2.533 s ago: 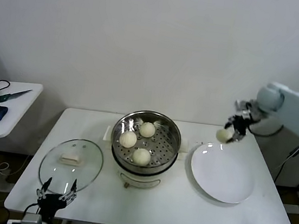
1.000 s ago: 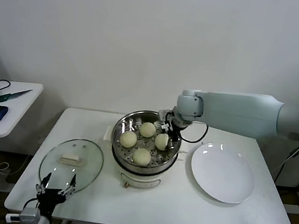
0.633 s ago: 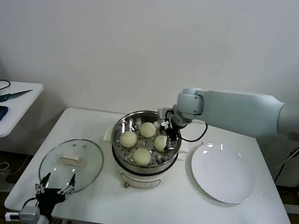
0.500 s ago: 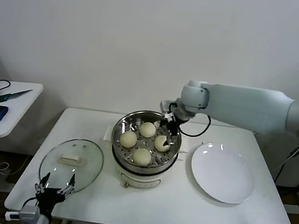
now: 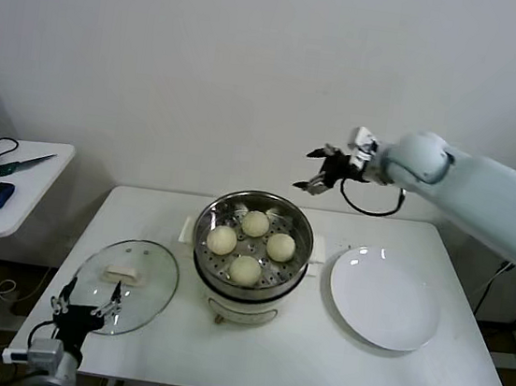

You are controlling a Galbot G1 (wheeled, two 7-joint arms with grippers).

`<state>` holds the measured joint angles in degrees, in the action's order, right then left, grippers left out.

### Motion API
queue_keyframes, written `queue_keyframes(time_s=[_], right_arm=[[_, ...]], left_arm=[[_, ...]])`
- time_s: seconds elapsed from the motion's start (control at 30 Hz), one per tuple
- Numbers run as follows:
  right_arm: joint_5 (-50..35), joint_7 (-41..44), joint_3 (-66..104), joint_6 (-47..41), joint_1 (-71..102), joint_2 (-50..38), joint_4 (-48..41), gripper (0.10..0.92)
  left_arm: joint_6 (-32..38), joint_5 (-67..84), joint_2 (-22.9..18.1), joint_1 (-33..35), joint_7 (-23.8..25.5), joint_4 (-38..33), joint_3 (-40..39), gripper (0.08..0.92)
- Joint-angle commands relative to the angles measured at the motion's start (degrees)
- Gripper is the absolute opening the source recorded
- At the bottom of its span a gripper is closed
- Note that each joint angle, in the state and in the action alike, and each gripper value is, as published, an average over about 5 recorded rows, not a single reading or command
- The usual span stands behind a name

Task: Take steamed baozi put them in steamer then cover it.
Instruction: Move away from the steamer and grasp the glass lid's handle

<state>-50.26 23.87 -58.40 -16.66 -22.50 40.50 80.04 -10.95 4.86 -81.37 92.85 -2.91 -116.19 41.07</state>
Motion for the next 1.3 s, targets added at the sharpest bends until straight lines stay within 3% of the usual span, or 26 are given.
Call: queue_keyframes(time_s=[0.03, 0.2, 0.4, 0.57, 0.73, 0.97, 1.3], right_arm=[[8.1, -14.7, 63.4, 10.7, 58.9, -14.9, 5.0, 0.823], [15.4, -15.1, 90.1, 18.5, 85.8, -7.0, 7.4, 0.823], [17.1, -12.4, 101.3, 27.6, 99.5, 4.5, 7.2, 0.823], [19.9, -12.4, 102.5, 34.6, 105.1, 12.5, 6.3, 0.823], [22.5, -14.1, 100.3, 37.2, 107.6, 18.2, 2.6, 0.823], [24.2, -14.8, 97.8, 38.3, 107.7, 22.4, 1.9, 0.823], [25.5, -14.8, 96.8, 37.0, 108.2, 25.6, 7.3, 0.823]], left_arm=[[1.9, -2.2, 1.1, -1.1, -0.3, 0.1, 0.4, 0.823], [4.8, -4.1, 1.3, -1.5, -2.4, 0.7, 0.4, 0.823], [10.1, -11.5, 1.6, -1.3, -4.6, 3.3, 0.3, 0.823], [13.2, -22.9, 2.5, -1.3, -11.9, 5.7, 0.2, 0.823], [12.4, -49.1, 5.7, -0.8, -21.5, 8.0, 0.1, 0.823], [11.9, -74.8, 10.5, 0.2, -22.7, 16.3, -2.1, 0.823], [11.2, -85.7, 7.7, -4.1, -23.8, 25.0, -4.8, 0.823]])
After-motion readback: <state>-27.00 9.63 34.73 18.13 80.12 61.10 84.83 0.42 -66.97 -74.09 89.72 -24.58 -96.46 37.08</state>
